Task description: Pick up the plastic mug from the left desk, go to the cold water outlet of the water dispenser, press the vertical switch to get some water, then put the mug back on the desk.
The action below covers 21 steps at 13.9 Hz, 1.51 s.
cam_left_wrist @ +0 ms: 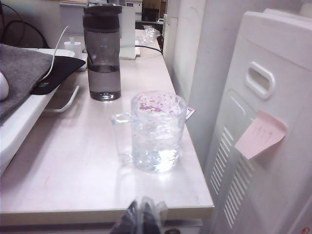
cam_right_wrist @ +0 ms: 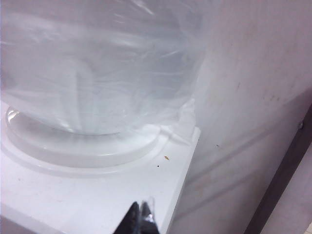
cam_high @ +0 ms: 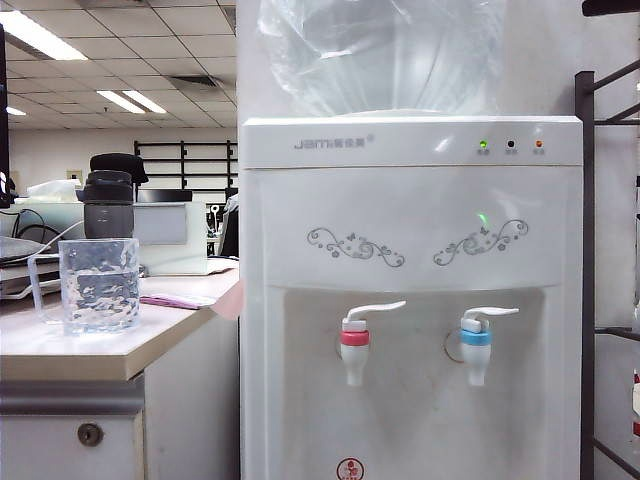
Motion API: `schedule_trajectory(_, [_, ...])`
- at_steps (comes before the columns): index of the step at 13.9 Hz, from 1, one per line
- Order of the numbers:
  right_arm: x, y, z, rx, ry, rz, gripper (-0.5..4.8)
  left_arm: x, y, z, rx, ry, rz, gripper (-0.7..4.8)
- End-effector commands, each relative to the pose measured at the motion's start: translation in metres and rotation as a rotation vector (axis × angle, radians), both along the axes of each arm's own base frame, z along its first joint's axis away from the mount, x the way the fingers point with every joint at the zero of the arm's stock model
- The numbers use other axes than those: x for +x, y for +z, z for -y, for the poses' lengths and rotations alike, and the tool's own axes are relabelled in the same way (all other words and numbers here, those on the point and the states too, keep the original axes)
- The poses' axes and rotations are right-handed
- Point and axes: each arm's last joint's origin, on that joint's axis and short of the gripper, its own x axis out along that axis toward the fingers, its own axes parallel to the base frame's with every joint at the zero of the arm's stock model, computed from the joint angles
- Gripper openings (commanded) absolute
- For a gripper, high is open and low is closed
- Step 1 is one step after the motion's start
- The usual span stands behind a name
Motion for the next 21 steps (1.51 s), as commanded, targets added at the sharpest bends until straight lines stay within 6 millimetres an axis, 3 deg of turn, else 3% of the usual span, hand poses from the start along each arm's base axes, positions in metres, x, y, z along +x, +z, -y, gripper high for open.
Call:
schedule_trajectory(1, [-0.001, 0.003, 0.0, 0.007, 0.002, 0.017, -0.05, 0.0, 0.002, 0.0, 0.039, -0.011, 0.021, 0.21])
schedule_trajectory(9, [-0.004, 0.004, -0.005, 0.008, 0.016, 0.015, -0.05, 0.0, 0.002, 0.0, 0.039, -0.01, 0.021, 0.21])
schedule_trajectory(13, [-0.013, -0.001, 0.001, -0.002, -0.099, -0.045, -0.05, 0.0, 0.001, 0.0, 0.039, -0.014, 0.019, 0.21])
schedule_trajectory(15, [-0.028, -0.019, 0.008, -0.009, -0.219, -0.076, -0.05, 0.0, 0.001, 0.0, 0.039, -0.007, 0.018, 0.21])
schedule_trajectory(18, [-0.068, -0.069, 0.018, 0.05, -0.302, -0.022, -0.05, 0.0, 0.001, 0.0, 0.039, -0.009, 0.018, 0.21])
schedule_trajectory(21, [-0.084, -0.092, 0.029, 0.124, -0.38, -0.033, -0.05, 0.0, 0.001, 0.0, 0.039, -0.008, 0.018, 0.21])
